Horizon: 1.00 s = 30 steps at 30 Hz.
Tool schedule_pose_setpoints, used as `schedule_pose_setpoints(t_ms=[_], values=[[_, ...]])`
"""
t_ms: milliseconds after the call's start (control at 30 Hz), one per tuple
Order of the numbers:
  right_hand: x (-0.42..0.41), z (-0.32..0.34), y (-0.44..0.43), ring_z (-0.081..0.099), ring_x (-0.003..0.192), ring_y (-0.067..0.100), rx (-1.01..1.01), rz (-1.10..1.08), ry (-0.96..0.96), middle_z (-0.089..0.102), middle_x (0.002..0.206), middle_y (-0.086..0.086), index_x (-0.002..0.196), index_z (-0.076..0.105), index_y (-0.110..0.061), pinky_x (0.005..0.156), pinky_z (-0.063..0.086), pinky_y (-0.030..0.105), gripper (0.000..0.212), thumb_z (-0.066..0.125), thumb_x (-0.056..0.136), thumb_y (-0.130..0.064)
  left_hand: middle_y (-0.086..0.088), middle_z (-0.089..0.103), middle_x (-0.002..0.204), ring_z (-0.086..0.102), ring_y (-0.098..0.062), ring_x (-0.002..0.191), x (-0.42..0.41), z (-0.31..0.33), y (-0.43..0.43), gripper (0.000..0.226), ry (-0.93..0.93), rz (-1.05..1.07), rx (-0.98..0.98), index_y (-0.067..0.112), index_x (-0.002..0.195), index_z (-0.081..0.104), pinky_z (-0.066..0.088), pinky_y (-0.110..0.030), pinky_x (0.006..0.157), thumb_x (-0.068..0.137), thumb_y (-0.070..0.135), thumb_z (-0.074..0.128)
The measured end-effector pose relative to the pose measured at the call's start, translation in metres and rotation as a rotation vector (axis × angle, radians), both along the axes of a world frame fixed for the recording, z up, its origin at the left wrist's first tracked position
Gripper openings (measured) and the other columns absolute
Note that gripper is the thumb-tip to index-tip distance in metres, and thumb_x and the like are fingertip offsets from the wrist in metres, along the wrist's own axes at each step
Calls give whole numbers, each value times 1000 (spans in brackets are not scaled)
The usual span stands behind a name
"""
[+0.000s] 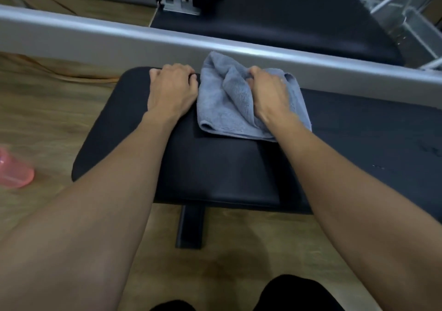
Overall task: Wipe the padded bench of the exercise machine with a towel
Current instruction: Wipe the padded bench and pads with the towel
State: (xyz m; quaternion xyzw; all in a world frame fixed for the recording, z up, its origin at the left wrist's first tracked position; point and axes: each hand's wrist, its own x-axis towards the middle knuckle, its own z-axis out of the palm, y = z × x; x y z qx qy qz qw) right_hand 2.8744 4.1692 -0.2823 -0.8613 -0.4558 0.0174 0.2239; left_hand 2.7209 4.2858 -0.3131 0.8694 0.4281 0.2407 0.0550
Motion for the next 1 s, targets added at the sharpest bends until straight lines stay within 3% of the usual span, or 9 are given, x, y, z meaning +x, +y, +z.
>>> schedule_pose_setpoints(t_ms=[67,133,200,267,500,733,867,933,1000], values=[[-8,-1,-34,60,92,29,-11,36,-70,63,87,4,88,54,-16,94,42,44,17,38,95,-13,-11,68,116,57,-32,107,-1,5,-8,35,23,-11,-18,13,114,66,33,-43,93,97,25,37],[-16,-2,-72,57,113,27,-48,89,-87,68,107,7,106,61,-14,106,32,44,23,40,96,-14,-11,66,120,56,-32,110,-4,9,-17,34,18,-23,-59,13,118,65,32,-42,96,98,24,39],[-24,-4,-110,41,135,21,-73,113,-63,59,133,9,131,55,-13,116,18,42,35,40,100,-17,-9,65,124,55,-31,114,-4,11,-35,33,5,-58,-85,14,120,64,31,-41,98,98,23,42],[-31,-6,-143,36,139,17,-45,117,-47,56,139,7,135,51,-13,118,14,40,36,40,101,-17,-7,64,126,55,-28,117,1,14,-58,32,-3,-119,-106,15,121,64,31,-41,100,97,22,43],[-31,-14,-196,35,139,10,-29,107,-77,54,140,-4,133,54,-16,120,11,37,34,41,102,-18,-7,60,130,53,-30,119,45,28,-97,34,42,-244,-182,14,124,61,32,-43,100,98,25,42],[11,-15,-133,39,137,19,4,57,-41,58,136,10,134,54,-12,117,13,39,36,41,101,-17,-8,61,129,52,-27,120,64,9,-68,34,7,-186,-132,11,122,63,29,-39,103,99,21,40],[50,-7,-81,58,104,29,78,46,-43,69,104,11,109,64,-12,99,40,43,27,41,97,-19,-6,66,113,56,-26,107,69,-4,-51,32,-39,-125,-100,10,105,66,32,-36,95,97,18,35],[68,-6,-54,60,95,31,17,42,-69,68,99,14,110,63,-11,85,46,44,31,38,97,-25,-5,67,106,57,-25,100,71,-8,-49,30,-46,-111,-71,13,96,65,31,-35,90,95,18,35],[83,-4,-34,59,97,38,-57,28,-80,67,105,18,114,60,-10,84,46,46,34,35,98,-27,-4,68,107,58,-25,100,71,-9,-51,31,-40,-100,-53,15,97,65,30,-35,88,93,18,35]])
